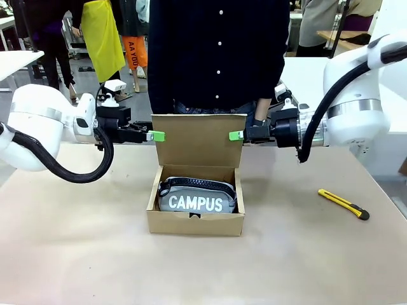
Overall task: Pack the items into the box.
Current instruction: Close the Mailer Box.
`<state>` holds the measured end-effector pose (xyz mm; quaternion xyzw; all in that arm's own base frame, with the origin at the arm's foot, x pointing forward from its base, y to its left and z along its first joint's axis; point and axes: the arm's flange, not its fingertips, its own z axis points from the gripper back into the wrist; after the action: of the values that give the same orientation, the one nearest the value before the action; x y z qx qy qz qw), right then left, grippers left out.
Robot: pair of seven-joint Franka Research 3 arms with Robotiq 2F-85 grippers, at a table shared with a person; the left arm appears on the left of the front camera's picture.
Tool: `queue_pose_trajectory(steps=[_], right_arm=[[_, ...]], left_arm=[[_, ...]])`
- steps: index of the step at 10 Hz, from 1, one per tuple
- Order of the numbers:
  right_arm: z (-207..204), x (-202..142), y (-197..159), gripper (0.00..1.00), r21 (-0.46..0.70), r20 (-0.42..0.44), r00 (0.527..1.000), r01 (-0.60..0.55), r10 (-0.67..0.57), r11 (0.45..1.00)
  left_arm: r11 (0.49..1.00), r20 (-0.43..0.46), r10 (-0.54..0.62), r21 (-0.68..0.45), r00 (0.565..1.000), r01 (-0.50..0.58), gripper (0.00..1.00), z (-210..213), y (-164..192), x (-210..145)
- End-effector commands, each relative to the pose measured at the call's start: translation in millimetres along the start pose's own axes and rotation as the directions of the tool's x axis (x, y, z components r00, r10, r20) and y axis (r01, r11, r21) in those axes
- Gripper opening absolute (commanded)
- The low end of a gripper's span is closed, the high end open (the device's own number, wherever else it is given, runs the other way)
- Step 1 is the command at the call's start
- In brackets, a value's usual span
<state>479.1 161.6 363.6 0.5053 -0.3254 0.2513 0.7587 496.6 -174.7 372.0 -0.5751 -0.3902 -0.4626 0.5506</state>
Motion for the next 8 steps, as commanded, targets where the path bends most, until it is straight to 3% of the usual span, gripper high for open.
queue_pose_trajectory(steps=[1,3,6,8], right_arm=[[-3.6,-15.9,13.0,1.0,-0.058,0.055,0.992,-0.107,0.11,0.993],[5.2,-23.2,24.5,1.0,-0.059,0.092,0.973,-0.205,0.21,0.977],[15.3,-37.1,23.0,1.0,0.015,0.062,0.971,-0.233,0.231,0.972],[37.5,-47.6,19.4,1.0,-0.004,0.056,0.973,-0.225,0.225,0.974]], left_arm=[[0.999,0.03,-0.048,-0.021,0.998,0.048,1.0,1.7,-12.3,-6.5],[0.995,0.015,-0.09,-0.049,0.996,0.09,1.0,10.2,-22.4,-13.7],[0.992,0.001,-0.092,-0.087,0.996,0.092,1.0,20.4,-28.5,-28.1],[0.99,0.021,-0.109,-0.085,0.994,0.111,1.0,31.8,-33.8,-25.7]])
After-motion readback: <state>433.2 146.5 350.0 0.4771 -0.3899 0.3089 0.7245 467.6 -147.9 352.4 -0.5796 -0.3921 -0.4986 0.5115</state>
